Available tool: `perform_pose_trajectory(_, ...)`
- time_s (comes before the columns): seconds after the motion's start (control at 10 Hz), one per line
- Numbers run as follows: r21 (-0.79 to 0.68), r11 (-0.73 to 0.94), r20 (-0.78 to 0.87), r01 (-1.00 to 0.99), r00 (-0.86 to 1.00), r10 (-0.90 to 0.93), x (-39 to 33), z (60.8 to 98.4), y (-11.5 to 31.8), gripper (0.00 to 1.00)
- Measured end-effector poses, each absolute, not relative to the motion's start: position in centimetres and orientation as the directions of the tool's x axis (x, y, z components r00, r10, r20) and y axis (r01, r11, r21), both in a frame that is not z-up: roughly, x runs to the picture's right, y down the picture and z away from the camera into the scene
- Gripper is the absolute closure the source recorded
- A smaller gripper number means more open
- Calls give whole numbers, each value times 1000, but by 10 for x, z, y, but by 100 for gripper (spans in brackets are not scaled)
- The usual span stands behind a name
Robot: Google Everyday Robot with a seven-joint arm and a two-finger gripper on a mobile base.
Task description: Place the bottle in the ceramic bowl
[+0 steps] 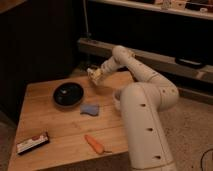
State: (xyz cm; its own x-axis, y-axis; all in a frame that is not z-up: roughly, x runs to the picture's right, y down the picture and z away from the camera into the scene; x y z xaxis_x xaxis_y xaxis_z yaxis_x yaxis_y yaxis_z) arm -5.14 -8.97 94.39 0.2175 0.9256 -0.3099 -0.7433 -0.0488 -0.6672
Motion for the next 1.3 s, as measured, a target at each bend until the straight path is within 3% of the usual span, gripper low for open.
perform_pose_trajectory(0.7,-802,105,-159,-587,379,912,-112,893,-86,62)
perform_pose_trajectory(1.3,-874,155,-113,-461,502,857,-146,865,-49,62)
